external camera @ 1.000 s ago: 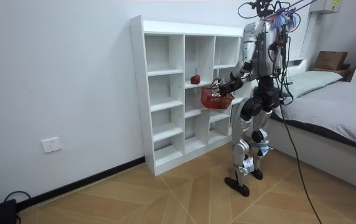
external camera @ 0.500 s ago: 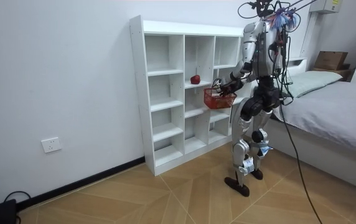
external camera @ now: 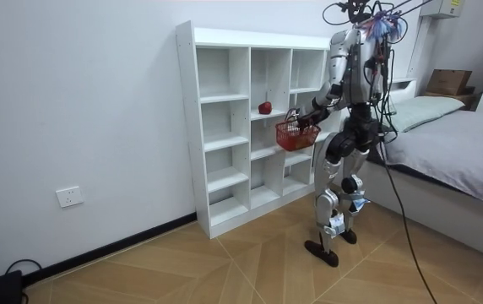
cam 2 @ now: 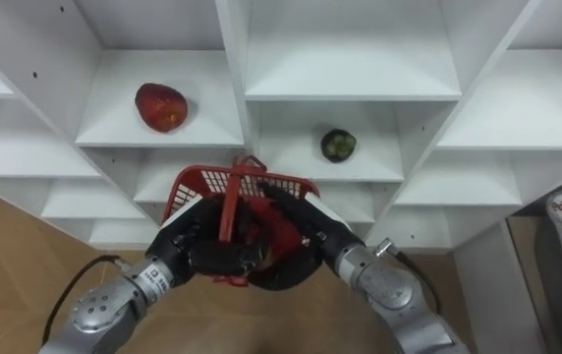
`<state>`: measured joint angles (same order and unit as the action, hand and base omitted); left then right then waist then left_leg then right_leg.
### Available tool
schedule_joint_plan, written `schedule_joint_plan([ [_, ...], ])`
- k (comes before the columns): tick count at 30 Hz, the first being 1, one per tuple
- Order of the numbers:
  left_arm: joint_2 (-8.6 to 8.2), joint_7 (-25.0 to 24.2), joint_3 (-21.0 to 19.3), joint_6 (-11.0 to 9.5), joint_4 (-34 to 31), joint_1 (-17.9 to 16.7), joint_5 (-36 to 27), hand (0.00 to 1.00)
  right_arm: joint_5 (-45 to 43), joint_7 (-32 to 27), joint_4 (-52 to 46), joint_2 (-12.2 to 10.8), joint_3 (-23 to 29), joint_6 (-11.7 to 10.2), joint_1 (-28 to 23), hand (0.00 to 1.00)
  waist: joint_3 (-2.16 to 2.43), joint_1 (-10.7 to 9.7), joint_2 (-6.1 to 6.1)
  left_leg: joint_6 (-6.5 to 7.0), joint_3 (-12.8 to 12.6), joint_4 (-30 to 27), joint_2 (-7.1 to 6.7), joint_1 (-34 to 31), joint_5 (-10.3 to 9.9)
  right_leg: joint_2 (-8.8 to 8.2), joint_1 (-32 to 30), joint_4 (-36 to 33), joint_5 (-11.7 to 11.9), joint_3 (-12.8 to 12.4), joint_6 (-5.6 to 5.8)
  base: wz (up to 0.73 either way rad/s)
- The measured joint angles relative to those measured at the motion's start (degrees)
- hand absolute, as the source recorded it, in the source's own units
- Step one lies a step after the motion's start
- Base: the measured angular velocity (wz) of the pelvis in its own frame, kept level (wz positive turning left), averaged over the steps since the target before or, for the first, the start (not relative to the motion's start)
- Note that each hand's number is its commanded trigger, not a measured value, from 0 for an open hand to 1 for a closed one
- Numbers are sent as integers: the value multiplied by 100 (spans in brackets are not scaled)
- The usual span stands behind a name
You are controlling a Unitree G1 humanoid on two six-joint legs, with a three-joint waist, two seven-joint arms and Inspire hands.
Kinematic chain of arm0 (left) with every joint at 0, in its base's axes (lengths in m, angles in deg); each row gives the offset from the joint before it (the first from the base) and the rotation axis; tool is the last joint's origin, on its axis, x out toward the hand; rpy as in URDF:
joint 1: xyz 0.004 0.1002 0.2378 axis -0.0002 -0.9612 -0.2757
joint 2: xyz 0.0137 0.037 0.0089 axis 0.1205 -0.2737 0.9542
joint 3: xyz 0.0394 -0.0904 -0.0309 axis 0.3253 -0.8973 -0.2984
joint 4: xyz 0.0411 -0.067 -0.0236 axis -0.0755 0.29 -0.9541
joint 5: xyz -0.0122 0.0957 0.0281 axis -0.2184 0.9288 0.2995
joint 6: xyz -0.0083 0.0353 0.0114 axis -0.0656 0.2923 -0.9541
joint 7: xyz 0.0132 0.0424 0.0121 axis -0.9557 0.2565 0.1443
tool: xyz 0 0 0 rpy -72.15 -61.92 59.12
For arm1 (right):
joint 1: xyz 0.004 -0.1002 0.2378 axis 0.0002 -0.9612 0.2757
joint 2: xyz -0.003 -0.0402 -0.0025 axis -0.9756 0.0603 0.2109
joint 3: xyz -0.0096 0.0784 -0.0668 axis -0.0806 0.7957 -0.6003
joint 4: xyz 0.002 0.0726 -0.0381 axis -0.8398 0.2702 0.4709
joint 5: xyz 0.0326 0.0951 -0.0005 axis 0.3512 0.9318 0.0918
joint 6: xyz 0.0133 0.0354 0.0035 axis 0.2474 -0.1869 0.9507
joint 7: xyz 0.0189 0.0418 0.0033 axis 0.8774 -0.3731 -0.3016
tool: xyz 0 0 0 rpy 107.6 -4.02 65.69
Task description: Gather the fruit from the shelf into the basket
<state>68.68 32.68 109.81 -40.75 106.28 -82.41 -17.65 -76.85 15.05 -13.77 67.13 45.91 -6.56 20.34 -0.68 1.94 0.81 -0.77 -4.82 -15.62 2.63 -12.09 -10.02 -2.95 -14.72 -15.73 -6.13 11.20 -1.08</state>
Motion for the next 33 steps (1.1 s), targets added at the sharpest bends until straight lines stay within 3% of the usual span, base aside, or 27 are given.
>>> schedule_joint_plan([
  [2,18,101,-59,-8,111,-83,113,100,2,-14,-98,16,-2,0,-29,0,22,20,49,1,-35,34,-1,121,1,0,92,2,-6,-26,6,-6],
  [8,58,330,-274,-8,250,-387,435,100,-15,-35,-610,87,31,1,-257,0,17,-5,96,5,-62,200,-5,473,4,9,435,97,-24,-42,31,0],
  [17,73,380,-454,-5,300,-720,437,100,-52,-44,-1084,104,87,12,-494,0,13,-11,165,5,-40,186,-4,485,5,15,472,128,-19,-23,39,0],
  [27,8,732,-718,-5,446,-748,556,100,-53,-36,-1774,153,334,4,-877,0,8,20,194,5,-38,327,-5,664,5,41,640,268,-19,-24,51,0],
  [33,-2,837,-813,-15,586,-717,552,100,-42,-39,-1969,141,432,-6,-826,0,5,69,203,5,-24,341,-6,672,5,40,649,281,-19,-22,53,1],
])
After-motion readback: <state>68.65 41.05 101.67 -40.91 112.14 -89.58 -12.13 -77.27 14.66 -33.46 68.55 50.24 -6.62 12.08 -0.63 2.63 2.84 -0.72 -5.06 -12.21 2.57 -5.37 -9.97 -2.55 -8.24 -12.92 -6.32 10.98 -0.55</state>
